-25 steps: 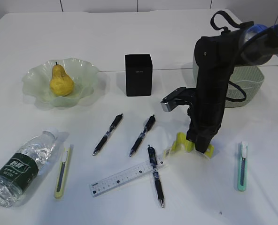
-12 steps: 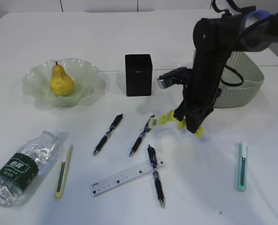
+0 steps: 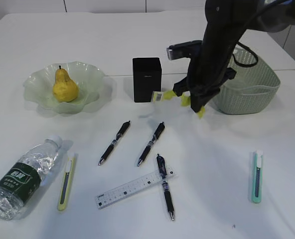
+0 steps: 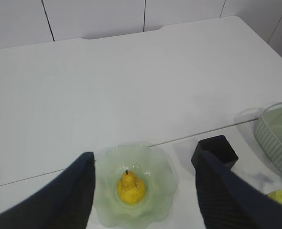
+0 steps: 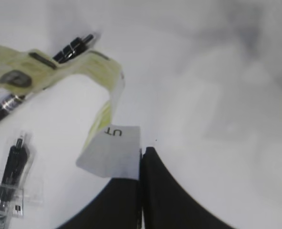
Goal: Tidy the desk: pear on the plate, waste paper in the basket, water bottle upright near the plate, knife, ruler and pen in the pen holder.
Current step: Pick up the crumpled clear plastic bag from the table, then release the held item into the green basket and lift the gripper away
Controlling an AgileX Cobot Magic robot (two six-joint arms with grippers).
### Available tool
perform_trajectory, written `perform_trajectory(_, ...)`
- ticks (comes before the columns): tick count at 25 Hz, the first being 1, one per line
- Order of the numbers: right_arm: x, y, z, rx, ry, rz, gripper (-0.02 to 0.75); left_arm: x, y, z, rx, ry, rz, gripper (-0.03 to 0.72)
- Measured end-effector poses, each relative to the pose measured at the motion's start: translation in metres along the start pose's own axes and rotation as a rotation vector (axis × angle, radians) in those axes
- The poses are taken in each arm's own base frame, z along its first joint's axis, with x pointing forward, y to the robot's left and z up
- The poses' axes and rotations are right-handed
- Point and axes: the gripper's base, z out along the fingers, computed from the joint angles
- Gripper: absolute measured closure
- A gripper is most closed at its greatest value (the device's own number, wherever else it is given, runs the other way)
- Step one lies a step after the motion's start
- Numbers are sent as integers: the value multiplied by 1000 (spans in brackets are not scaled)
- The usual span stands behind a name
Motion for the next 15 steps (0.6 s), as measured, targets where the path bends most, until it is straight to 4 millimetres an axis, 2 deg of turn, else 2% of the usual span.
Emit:
perform_trajectory(6,-19,-5,-38,75,-136,57,723,0,0,0,0,0,-2,222)
perform_trajectory(10,-26,-19,-64,102,-224,118,723,0,0,0,1,0,-7,222)
perform_trajectory(12,-25,-35,-73,112,-251,166,723,0,0,0,5,0,-11,222)
perform_trajectory(15,-17,-68,-81,130,-269,254,723,0,-1,0,15,-1,-15,222)
